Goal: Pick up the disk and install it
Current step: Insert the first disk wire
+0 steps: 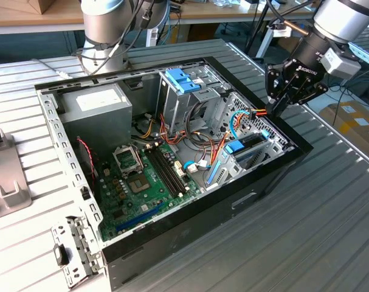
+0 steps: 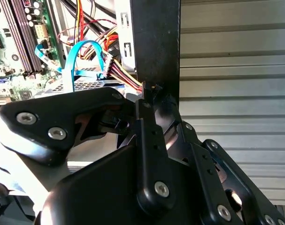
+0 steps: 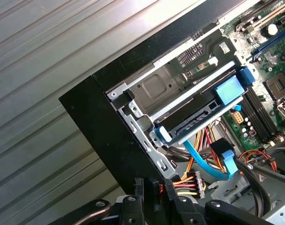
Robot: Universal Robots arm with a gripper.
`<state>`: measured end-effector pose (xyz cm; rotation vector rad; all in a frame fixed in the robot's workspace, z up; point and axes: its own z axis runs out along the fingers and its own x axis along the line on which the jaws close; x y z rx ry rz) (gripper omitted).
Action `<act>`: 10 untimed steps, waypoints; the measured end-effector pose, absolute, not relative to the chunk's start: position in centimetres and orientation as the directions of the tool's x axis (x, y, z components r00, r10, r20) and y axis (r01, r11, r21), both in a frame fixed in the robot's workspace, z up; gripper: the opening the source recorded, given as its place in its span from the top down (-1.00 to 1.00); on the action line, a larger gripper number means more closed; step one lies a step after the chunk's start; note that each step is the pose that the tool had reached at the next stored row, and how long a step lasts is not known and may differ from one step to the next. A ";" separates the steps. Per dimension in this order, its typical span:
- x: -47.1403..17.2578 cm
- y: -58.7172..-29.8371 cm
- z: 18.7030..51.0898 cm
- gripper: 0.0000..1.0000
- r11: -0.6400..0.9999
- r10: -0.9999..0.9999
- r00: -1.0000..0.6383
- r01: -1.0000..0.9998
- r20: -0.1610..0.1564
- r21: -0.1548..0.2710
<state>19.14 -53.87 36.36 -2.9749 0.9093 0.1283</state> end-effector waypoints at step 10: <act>19.1 -53.9 36.4 0.65 -0.830 -0.556 0.827 -0.558 -0.087 -0.003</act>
